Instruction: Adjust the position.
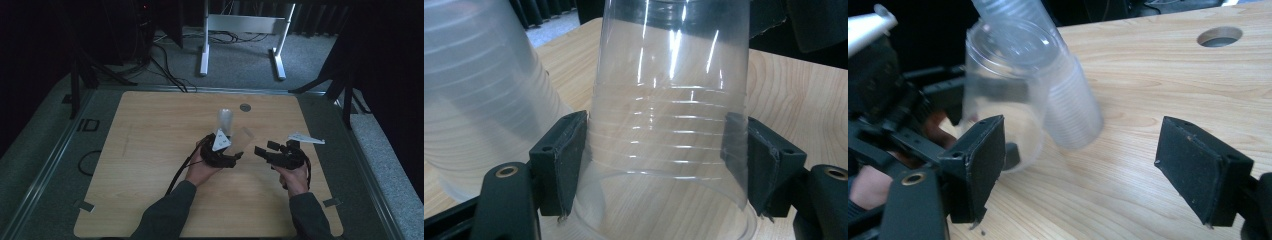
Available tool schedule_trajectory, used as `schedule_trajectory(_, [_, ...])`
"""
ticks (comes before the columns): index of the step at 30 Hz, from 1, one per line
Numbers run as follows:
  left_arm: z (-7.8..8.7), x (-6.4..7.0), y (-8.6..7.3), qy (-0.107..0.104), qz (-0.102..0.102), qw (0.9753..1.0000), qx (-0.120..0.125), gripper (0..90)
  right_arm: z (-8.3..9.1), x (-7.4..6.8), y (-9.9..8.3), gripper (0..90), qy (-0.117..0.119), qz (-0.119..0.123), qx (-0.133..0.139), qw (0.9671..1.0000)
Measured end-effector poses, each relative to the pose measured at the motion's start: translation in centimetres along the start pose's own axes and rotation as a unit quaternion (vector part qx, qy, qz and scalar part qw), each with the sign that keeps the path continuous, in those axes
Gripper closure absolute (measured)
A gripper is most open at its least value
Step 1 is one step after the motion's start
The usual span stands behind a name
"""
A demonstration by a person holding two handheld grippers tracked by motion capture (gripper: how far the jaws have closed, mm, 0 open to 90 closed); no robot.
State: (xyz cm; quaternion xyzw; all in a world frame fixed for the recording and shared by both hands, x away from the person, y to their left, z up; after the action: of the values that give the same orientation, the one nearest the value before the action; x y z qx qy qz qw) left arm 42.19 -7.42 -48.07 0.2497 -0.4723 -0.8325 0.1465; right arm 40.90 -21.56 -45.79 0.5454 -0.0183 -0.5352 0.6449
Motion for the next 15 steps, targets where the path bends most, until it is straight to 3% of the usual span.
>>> schedule_trajectory(7, [0.7, -0.3, 0.2, -0.008, -0.001, 1.0000, 0.005, 28.3, -0.1, 0.2, 0.2, 20.0, -0.028, 0.032, -0.018, 0.9989])
schedule_trajectory(13, [1.1, -0.5, 0.3, -0.014, 0.000, 0.9999, 0.007, 28.3, -0.3, 0.0, 0.2, 20.2, -0.048, 0.069, -0.038, 0.9957])
schedule_trajectory(15, [1.4, -0.5, 0.6, -0.024, -0.005, 0.9997, 0.007, 28.3, -0.7, -0.1, 0.1, 20.3, -0.058, 0.091, -0.054, 0.9927])
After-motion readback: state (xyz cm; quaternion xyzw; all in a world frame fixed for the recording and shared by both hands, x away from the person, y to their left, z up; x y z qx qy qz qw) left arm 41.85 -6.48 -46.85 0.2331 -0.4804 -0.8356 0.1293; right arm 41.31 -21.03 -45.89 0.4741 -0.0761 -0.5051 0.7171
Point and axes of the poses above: each handheld gripper's, and its own axes: z roughly backward along the jaws, y roughly out of its top, x roughly to its right, the point moved 9 cm from there along -z, roughly forward along the jaws, and after that the axes turned 13 degrees about -z, right-handed, at the moved point
